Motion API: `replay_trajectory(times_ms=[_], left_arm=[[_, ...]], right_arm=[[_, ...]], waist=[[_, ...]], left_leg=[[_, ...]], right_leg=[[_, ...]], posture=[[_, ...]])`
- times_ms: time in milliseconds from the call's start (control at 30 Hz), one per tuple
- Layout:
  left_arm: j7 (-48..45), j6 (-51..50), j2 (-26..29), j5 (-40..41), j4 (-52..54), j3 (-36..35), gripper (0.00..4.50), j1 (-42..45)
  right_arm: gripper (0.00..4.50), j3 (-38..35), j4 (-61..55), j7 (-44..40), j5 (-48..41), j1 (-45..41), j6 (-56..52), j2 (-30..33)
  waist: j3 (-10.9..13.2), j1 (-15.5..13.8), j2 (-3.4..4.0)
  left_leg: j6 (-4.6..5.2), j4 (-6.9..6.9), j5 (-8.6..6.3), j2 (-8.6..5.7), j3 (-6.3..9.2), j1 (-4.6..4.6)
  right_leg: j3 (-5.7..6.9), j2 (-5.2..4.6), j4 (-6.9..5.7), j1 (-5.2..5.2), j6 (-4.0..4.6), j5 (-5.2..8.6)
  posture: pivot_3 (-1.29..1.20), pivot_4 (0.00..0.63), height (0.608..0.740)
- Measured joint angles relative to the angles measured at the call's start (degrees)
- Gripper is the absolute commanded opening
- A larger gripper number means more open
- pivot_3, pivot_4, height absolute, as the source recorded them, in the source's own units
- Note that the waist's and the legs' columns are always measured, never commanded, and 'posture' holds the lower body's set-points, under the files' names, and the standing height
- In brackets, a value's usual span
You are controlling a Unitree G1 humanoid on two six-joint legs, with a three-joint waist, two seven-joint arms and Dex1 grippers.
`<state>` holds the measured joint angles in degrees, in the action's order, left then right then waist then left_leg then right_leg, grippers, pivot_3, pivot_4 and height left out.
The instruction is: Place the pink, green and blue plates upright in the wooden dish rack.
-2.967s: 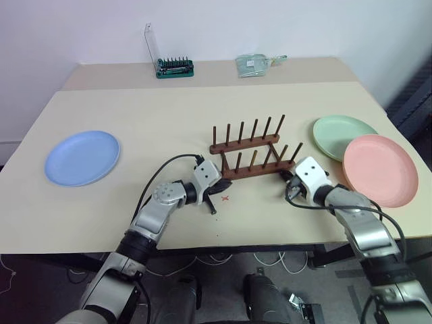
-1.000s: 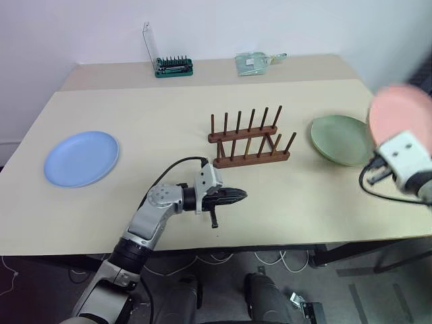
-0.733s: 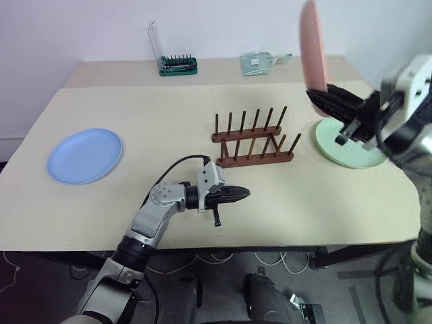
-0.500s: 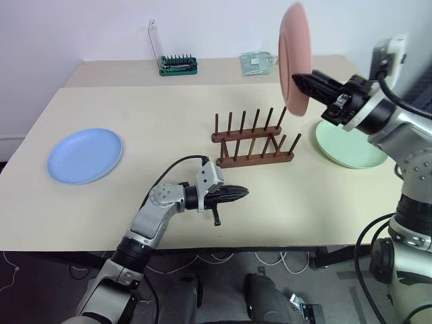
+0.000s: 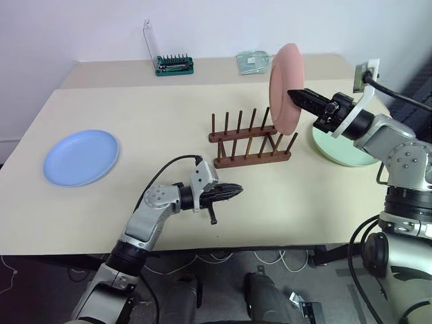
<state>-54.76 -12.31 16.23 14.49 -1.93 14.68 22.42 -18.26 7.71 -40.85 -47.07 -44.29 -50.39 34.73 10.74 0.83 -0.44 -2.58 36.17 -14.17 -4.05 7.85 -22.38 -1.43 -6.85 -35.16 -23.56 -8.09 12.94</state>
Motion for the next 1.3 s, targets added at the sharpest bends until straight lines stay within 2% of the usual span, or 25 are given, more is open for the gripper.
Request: replay_trajectory(times_ms=[300,400,533,633,767,933,967,1033,1067,1167,1300], left_arm=[[0.1,-0.71,0.54,0.03,0.49,-0.18,0.14,-0.35],[0.09,-0.74,0.5,0.04,0.49,-0.19,0.14,-0.31],[0.06,-0.78,0.5,0.04,0.49,-0.19,0.14,-0.3],[0.06,-0.84,0.48,0.06,0.5,-0.18,0.14,-0.28],[0.07,-0.89,0.57,0.11,0.53,-0.25,0.14,-0.29],[0.17,-1.03,0.47,0.61,0.62,-0.22,0.14,-0.29],[0.17,-1.07,0.44,0.71,0.65,-0.22,0.14,-0.29],[0.15,-1.13,0.47,0.83,0.65,-0.22,0.14,-0.3],[0.13,-1.13,0.48,0.85,0.64,-0.21,0.14,-0.29],[-0.01,-1.11,0.17,0.89,0.5,-0.14,0.14,-0.18],[-0.18,-1.0,-0.43,0.91,0.38,0.11,0.14,0.25]], right_arm=[[0.1,-1.75,7.59,-1.06,-0.51,1.31,0.01,-0.07],[1.04,-1.92,9.13,-1.15,0.01,1.53,0.91,-0.05],[2.96,-2.38,9.11,-0.85,1.47,1.92,3.56,-0.05],[2.96,-2.42,5.98,-0.91,3.93,2.88,8.17,0.62],[2.96,-3.02,0.3,-1.03,7.05,4.88,12.73,5.62],[2.96,-5.37,-2.9,-0.6,11.34,13.92,16.39,11.23],[3.51,-5.28,-2.73,-0.58,13.2,16.17,17.33,12.66],[4.32,-3.84,-1.31,-0.6,18.7,20.36,20.87,15.71],[4.47,-2.2,-0.39,-0.57,21.69,22.05,22.98,17.02],[4.47,4.53,3.02,-0.2,31.35,25.21,30.18,18.29],[4.47,14.0,10.46,1.47,42.54,25.03,40.27,18.02]], waist=[[0.0,-0.03,0.0],[-0.01,-0.02,0.03],[-0.01,0.03,0.03],[-0.01,-0.01,0.03],[-0.01,-0.22,0.02],[-0.01,-0.2,0.01],[-0.01,-0.19,0.02],[-0.02,-0.15,0.03],[-0.02,0.01,0.03],[-0.07,0.49,0.12],[-0.1,0.2,0.18]], left_leg=[[0.0,0.01,0.0,-0.01,-0.01,0.0],[0.0,0.01,0.0,0.0,-0.01,0.0],[0.0,0.01,0.0,0.0,-0.02,0.0],[0.0,0.01,0.0,0.0,-0.02,0.0],[0.0,0.02,0.0,-0.01,-0.02,-0.02],[0.0,0.03,0.0,-0.01,-0.04,-0.01],[0.0,0.03,0.0,-0.01,-0.05,0.0],[0.0,0.03,0.0,-0.01,-0.06,0.02],[0.0,0.02,0.0,0.0,-0.09,0.04],[0.0,0.0,0.0,0.05,-0.19,0.11],[-0.01,0.03,0.0,0.03,-0.21,0.1]], right_leg=[[0.0,0.0,0.0,0.01,0.0,0.0],[-0.01,0.0,0.0,0.01,0.0,0.0],[-0.01,0.0,-0.01,0.0,0.0,0.0],[-0.01,0.0,-0.01,0.0,-0.01,0.0],[0.0,0.0,0.04,0.04,-0.02,0.0],[-0.01,-0.01,0.04,0.05,-0.02,0.0],[-0.02,-0.01,0.03,0.05,-0.02,0.0],[-0.02,0.0,0.02,0.05,-0.02,0.0],[-0.03,0.0,0.02,0.05,-0.02,0.0],[-0.06,0.0,0.0,0.05,-0.01,0.01],[-0.09,0.0,0.01,0.06,-0.02,0.01]], posture=[[0.0,0.15,0.74],[0.0,0.15,0.74],[0.0,0.15,0.74],[0.0,0.15,0.74],[0.0,0.15,0.74],[0.0,0.15,0.74],[0.0,0.15,0.74],[0.0,0.15,0.74],[0.0,0.15,0.74],[0.0,0.15,0.74],[0.0,0.15,0.74]])
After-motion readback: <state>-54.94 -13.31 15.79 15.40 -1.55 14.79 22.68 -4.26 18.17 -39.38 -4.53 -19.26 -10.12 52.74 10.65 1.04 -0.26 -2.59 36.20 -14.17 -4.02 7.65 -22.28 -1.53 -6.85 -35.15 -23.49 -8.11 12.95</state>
